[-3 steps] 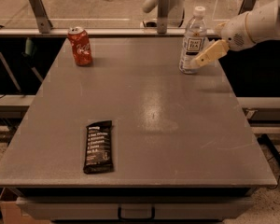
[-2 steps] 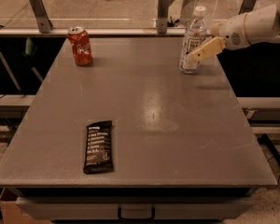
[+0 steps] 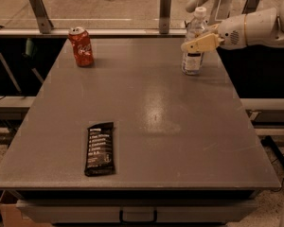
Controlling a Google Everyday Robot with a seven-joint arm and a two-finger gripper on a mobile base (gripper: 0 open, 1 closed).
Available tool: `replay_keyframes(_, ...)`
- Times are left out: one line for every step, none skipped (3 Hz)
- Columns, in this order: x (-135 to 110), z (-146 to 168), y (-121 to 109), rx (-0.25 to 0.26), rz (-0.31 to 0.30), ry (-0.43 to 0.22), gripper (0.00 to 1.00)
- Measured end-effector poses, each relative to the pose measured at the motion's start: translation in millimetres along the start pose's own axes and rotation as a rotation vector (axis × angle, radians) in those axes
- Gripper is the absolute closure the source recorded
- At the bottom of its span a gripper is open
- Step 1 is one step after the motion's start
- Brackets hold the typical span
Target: Move blue plastic bottle near coke can
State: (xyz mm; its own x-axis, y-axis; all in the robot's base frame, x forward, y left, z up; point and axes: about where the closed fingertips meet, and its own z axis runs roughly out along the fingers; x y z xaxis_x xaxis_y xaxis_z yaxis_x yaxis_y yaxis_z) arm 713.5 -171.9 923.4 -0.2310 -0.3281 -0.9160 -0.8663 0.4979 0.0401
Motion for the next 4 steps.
replay_keyframes(-12.2, -12.6, 1.4, -0.014, 0.003, -0.052, 0.64)
replay_keyframes(-38.8, -44.3, -0.1, -0.003, -0.01, -0.124, 0.87)
replay_keyframes(-46.1, -47.1, -0.6, -0.001, -0.018, -0.137, 1.0)
replay_keyframes(-46.2, -46.7, -0.4, -0.002, -0.018, -0.137, 1.0)
